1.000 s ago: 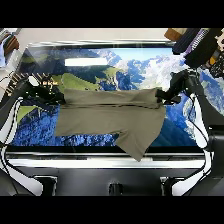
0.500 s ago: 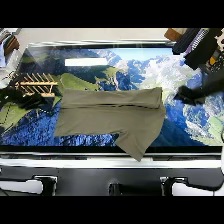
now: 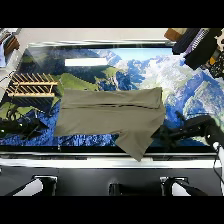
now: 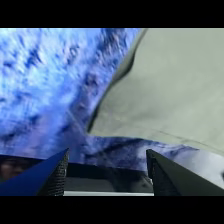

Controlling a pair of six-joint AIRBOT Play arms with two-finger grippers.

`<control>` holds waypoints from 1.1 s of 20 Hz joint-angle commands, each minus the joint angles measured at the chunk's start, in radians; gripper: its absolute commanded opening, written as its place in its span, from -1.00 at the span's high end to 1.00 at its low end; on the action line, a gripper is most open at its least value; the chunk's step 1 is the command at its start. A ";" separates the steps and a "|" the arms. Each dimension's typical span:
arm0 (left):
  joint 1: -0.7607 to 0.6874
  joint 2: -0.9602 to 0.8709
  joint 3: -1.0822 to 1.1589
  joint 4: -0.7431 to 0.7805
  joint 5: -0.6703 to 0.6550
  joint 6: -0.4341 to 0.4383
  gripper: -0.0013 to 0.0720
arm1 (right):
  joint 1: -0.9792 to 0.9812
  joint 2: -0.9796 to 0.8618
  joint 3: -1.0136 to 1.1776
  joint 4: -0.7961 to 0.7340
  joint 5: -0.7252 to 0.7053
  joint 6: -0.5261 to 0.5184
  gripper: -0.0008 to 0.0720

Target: Fold the clothes and pants, and hang the long-sleeved shirts on hangers.

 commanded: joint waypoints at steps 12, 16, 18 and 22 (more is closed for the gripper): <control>0.008 0.024 -0.063 -0.084 0.042 0.001 -0.50 | 0.157 0.012 -0.124 0.035 0.220 0.073 -0.34; 0.008 0.024 -0.063 -0.084 0.068 0.001 -0.50 | 0.182 0.012 -0.124 0.037 0.285 0.092 -0.06; 0.008 0.024 -0.063 -0.084 0.071 0.001 -0.50 | 0.224 0.012 -0.124 0.037 0.309 0.095 0.54; 0.007 0.021 -0.064 -0.084 0.078 0.046 -0.50 | 0.243 0.016 -0.122 0.037 0.302 0.098 0.89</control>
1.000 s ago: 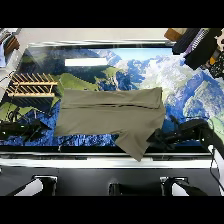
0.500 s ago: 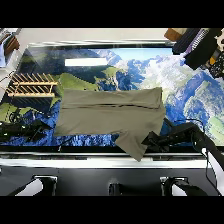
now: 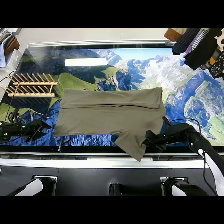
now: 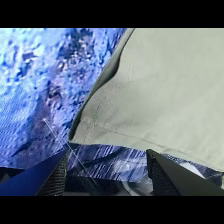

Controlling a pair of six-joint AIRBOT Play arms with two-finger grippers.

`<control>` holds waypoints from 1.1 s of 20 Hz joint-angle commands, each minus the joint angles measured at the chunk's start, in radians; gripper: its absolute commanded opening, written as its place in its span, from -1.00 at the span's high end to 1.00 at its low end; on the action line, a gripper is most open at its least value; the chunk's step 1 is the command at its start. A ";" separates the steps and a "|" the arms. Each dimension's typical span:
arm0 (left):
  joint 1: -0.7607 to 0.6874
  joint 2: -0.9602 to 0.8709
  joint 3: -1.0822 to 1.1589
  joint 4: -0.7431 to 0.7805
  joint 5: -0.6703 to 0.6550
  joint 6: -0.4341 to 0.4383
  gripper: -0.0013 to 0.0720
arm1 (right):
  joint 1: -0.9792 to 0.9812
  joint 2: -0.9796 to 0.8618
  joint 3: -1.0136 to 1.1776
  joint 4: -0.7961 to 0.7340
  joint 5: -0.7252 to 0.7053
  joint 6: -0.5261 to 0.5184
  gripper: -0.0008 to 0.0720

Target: Fold the clothes and pants, and hang the long-sleeved shirts on hangers.

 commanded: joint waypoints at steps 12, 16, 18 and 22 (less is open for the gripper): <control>-0.095 -0.159 0.000 -0.005 0.071 0.036 -0.50 | 0.016 0.188 0.002 -0.001 -0.053 0.092 0.89; -0.145 -0.197 0.000 -0.033 0.116 0.032 -0.30 | 0.016 0.203 0.002 -0.001 -0.071 0.094 0.89; -0.142 -0.196 0.000 -0.045 0.123 0.034 0.60 | 0.016 0.221 0.002 -0.001 -0.074 0.094 0.89; -0.141 -0.171 0.006 -0.041 0.058 0.037 0.92 | 0.016 0.304 0.003 -0.012 -0.095 0.126 0.89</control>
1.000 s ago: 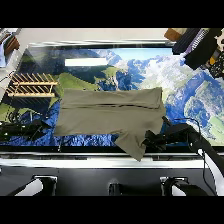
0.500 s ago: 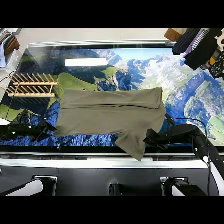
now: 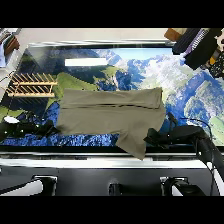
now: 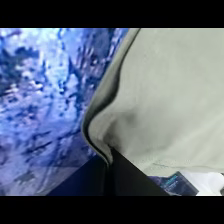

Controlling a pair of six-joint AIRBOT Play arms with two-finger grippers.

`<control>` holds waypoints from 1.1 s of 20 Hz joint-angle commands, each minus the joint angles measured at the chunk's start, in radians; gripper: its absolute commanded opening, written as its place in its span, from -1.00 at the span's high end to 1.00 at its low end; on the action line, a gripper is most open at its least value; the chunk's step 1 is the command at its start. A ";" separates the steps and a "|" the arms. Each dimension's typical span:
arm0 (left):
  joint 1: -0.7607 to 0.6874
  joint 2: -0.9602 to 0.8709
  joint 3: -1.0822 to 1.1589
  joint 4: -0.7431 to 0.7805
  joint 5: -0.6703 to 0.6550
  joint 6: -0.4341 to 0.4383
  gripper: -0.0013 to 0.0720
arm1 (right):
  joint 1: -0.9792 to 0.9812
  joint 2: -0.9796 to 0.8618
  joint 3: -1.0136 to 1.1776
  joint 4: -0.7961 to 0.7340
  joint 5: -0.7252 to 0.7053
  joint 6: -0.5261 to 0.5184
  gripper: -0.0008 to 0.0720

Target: Fold the clothes and pants, and hang the long-sleeved shirts on hangers.

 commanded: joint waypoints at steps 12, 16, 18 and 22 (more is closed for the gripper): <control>0.044 0.502 0.010 0.089 -0.139 -0.198 0.93 | 0.001 0.486 0.002 -0.149 -0.255 0.315 0.90; -0.053 0.409 0.074 0.062 0.083 -0.241 0.93 | 0.001 0.240 0.072 -0.167 0.011 0.242 0.90; -0.108 0.313 0.127 0.062 0.168 -0.240 0.93 | 0.001 0.068 0.172 -0.199 0.099 0.208 0.90; -0.186 0.077 0.279 0.062 0.235 -0.239 0.93 | 0.001 -0.232 0.411 -0.238 0.134 0.163 0.90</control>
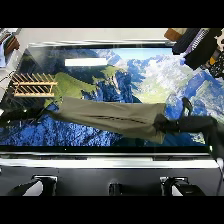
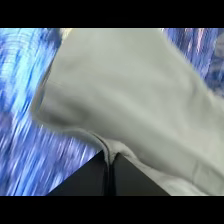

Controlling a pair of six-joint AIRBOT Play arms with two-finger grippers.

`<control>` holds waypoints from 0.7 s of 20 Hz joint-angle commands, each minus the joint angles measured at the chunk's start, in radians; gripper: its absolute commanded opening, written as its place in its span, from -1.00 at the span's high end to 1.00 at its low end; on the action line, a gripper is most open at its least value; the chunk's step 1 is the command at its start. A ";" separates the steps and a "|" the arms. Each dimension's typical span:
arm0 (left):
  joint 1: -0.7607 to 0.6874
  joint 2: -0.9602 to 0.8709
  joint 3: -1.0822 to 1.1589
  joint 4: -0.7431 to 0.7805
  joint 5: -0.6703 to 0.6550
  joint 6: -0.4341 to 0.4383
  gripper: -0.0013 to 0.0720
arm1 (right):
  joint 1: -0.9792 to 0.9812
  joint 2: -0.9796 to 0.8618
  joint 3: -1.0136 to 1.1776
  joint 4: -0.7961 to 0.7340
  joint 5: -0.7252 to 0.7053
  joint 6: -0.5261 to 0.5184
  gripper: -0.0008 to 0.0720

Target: Fold the clothes and pants, and hang the long-sleeved shirts on hangers.

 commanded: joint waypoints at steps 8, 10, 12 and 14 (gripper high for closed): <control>-0.150 -0.549 0.498 0.106 -0.008 -0.003 0.93 | 0.000 -0.465 0.396 -0.087 0.106 -0.018 0.90; -0.164 -0.619 0.536 0.133 -0.029 -0.003 0.93 | 0.000 -0.512 0.396 -0.087 0.100 -0.016 0.89; -0.167 -0.655 0.539 0.130 -0.027 -0.003 0.92 | 0.000 -0.545 0.396 -0.086 0.102 -0.016 0.79; -0.165 -0.655 0.543 0.130 -0.028 -0.002 0.14 | -0.010 -0.545 0.400 -0.080 0.081 -0.017 0.12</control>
